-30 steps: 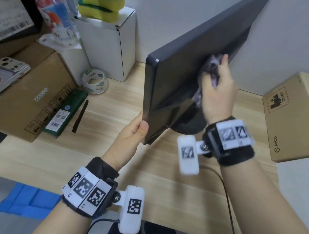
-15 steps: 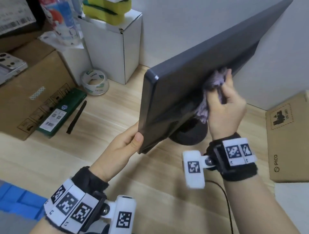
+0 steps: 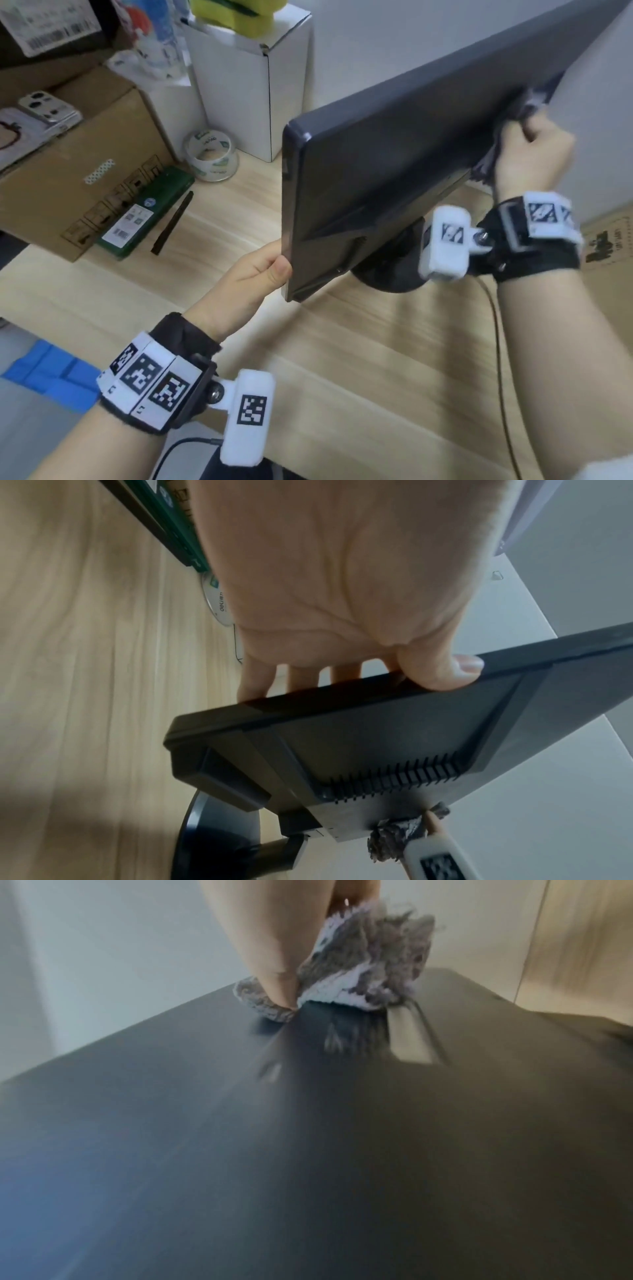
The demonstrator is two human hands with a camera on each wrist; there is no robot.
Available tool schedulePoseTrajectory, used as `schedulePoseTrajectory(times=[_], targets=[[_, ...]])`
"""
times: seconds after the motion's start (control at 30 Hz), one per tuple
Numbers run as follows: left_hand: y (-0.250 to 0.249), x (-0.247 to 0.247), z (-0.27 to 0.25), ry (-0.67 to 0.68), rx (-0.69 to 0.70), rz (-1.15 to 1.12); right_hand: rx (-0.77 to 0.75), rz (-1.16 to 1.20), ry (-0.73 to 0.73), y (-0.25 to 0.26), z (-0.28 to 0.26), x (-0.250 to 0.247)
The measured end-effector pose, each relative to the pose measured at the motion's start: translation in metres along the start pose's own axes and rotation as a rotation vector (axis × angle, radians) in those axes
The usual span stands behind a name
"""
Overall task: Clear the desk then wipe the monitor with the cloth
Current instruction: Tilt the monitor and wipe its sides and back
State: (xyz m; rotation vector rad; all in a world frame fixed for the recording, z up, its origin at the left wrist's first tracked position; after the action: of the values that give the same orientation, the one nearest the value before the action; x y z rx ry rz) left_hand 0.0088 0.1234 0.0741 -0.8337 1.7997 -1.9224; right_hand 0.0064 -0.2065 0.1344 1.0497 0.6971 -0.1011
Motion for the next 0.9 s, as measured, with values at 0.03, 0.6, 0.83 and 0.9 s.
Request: schedulePoseTrajectory(times=[0.03,0.6,0.83,0.9], targets=[[0.0,0.0,0.0,-0.009,-0.004,0.001,-0.041,0.062,-0.004,0.007,-0.024,0.001],[0.006,0.005,0.001,0.224,-0.107,-0.033,-0.315,0.496,0.398,0.01,-0.28,0.051],[0.007,0.012,0.001,0.343,-0.125,0.01,0.241,0.578,0.742,-0.015,-0.335,0.054],[0.006,0.012,0.002,0.345,-0.119,-0.015,0.493,0.644,0.649,-0.004,-0.323,0.054]])
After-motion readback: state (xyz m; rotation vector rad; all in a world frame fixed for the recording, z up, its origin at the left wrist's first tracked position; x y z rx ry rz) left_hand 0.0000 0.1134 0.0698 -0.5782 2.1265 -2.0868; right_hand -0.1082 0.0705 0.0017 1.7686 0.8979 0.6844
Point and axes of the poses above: each hand's wrist, its own z-axis towards the middle knuckle, its own x-axis out of the palm, y = z × x, the point moved 2 cm from there along z, towards the middle knuckle, and after that the axes turned 2 degrees about -z, right-handed, at the moved point
